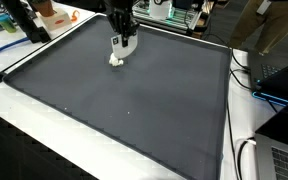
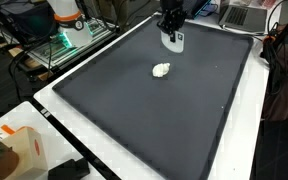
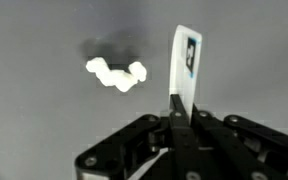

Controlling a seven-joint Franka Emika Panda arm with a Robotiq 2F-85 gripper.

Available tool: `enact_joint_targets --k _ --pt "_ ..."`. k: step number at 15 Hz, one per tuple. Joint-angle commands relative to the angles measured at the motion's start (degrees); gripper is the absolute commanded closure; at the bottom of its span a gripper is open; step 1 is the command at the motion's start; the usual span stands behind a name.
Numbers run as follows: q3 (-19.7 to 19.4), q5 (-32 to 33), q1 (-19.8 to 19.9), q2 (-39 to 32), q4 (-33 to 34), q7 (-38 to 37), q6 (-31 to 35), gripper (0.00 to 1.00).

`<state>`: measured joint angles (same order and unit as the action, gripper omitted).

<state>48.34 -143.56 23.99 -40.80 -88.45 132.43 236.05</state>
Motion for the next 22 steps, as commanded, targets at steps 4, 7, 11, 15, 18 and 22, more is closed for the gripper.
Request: enact_joint_targets --k 4,7,11,15,18,22 --pt "15.65 -0.74 11.26 9.67 -10.56 1.54 0.87 0.99" --pt "24.27 -0.73 17.82 11.62 -14.53 0.92 1.86 0.99" --pt "26.85 -0.66 18.85 11.37 -14.17 0.72 1.71 0.96" --pt "28.70 -0.68 20.71 12.02 -15.84 0.67 1.69 0.96" --pt "27.72 -0.68 21.06 12.89 -17.15 -0.69 1.71 0.99" --pt "34.10 -0.27 26.68 6.20 -18.28 -3.43 5.78 0.99"
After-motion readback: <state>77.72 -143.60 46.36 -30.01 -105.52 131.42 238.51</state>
